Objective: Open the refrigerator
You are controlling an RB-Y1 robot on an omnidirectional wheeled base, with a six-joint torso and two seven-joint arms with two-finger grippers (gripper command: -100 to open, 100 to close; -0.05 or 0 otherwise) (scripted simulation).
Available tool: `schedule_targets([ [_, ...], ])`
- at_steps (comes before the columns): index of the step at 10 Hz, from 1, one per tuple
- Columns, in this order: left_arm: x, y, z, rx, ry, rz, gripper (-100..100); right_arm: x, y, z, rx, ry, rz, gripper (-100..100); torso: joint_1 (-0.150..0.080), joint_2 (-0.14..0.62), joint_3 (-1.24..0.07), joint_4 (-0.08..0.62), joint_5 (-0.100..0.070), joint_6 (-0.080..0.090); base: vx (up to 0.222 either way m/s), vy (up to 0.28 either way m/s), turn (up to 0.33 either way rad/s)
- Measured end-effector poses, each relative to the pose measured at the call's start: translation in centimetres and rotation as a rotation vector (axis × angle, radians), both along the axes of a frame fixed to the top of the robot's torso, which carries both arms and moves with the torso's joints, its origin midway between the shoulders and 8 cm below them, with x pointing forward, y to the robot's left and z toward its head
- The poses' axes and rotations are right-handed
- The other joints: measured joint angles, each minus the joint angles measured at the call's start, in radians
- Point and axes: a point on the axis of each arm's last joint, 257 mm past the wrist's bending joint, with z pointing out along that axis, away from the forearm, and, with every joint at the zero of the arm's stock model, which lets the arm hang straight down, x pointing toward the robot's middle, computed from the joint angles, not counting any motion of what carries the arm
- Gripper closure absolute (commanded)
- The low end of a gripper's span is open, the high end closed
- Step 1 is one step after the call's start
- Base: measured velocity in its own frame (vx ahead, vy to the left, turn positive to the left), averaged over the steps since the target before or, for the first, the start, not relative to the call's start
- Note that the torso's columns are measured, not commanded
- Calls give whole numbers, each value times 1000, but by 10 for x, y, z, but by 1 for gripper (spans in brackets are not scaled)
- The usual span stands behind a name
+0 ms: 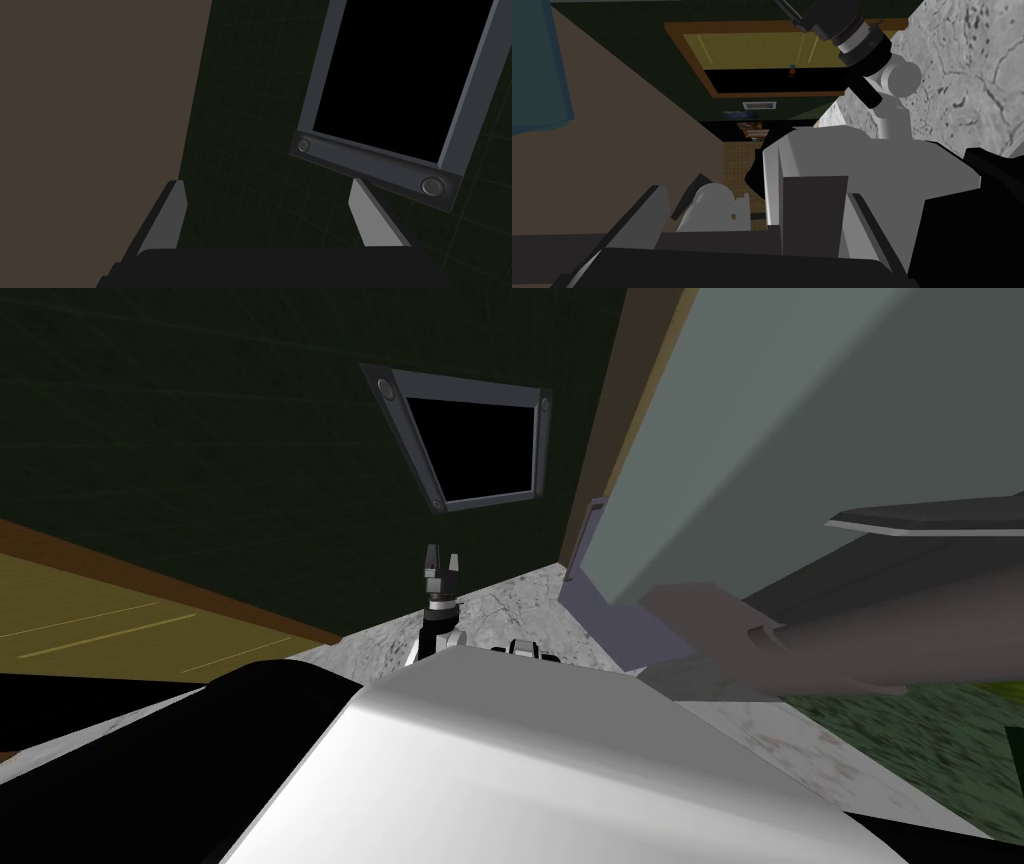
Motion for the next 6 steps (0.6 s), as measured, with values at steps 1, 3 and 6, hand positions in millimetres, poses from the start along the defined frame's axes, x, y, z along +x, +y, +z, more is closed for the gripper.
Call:
schedule_targets([
  [1, 0, 0, 0, 0, 0, 0, 0, 1, 0, 0, 0, 2, 1, -100, 0, -1, -1, -1, 0, 0, 0, 3, -12],
  [3, 0, 0, 0, 0, 0, 0, 0, 5, -2, -1, 3, 4, -1, -100, -2, -3, -1, -1, -1, -1, -1, 4, 1],
  [6, 0, 0, 0, 0, 0, 0, 0, -1, 0, 0, -1, 0, 0, -100, 1, 0, 0, 0, 0, -1, -9, -3, -9],
])
